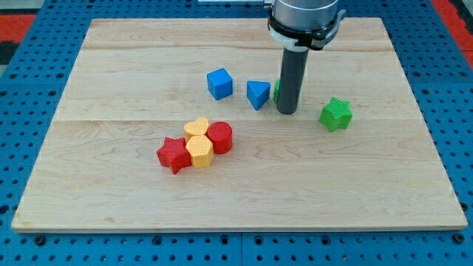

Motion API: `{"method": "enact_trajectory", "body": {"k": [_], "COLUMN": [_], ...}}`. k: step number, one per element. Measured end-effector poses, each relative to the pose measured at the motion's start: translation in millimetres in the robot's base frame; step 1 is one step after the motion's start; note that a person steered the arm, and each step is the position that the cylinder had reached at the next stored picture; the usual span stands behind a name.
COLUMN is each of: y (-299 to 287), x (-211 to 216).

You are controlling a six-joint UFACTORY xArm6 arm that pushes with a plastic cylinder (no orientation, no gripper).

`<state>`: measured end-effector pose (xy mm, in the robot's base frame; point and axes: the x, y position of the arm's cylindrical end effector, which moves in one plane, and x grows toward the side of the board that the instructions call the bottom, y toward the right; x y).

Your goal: Push the green circle closer to the blue triangle

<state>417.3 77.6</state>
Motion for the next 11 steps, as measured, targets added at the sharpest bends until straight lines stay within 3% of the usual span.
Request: {"method": "enact_trajectory", "body": {"k": [3,11], "y": [34,-3], "x": [-17,-76]}}
